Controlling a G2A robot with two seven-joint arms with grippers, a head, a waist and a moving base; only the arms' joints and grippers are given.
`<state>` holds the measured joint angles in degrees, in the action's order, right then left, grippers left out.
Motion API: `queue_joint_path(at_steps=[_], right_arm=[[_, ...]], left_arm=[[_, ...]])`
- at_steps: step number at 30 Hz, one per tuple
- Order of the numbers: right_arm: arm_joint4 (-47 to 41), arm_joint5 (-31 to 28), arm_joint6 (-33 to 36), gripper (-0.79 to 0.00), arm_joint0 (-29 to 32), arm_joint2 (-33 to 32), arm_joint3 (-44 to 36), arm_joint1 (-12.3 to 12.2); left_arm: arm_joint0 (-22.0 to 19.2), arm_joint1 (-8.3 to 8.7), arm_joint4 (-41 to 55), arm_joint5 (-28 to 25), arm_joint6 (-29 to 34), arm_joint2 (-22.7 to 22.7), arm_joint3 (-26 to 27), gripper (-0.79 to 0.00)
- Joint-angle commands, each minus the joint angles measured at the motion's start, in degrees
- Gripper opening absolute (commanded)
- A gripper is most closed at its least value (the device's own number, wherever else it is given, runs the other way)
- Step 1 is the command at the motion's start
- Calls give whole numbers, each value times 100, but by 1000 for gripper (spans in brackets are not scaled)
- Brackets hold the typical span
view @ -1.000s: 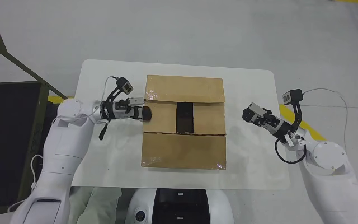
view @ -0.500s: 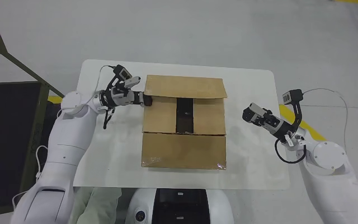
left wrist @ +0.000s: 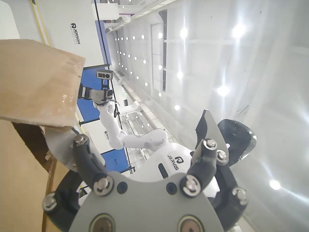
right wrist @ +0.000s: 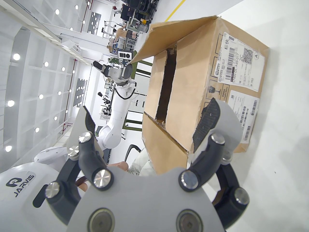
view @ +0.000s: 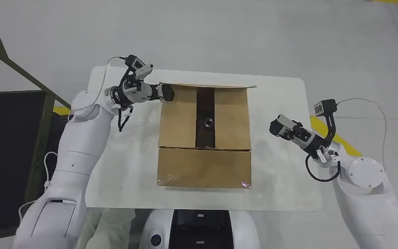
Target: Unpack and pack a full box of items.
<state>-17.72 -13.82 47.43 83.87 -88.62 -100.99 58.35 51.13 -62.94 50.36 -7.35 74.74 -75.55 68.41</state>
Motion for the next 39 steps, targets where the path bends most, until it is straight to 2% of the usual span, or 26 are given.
queue_joint_path(at_steps=[1, 11, 23, 29, 39], right_arm=[[0, 0, 0, 0, 0, 0, 0, 0], [0, 0, 0, 0, 0, 0, 0, 0], [0, 0, 0, 0, 0, 0, 0, 0], [0, 0, 0, 0, 0, 0, 0, 0], [0, 0, 0, 0, 0, 0, 0, 0]], left_arm=[[-94, -27, -1, -58, -85, 78, -46, 0], [-756, -207, -335, -587, -610, 559, -652, 0], [-1346, -480, -349, -1143, -1331, 1012, -1778, 0], [-1670, -618, -162, -1028, -1594, 1131, -2451, 0], [-2223, -801, -489, -1218, -1805, 1349, -3524, 0]])
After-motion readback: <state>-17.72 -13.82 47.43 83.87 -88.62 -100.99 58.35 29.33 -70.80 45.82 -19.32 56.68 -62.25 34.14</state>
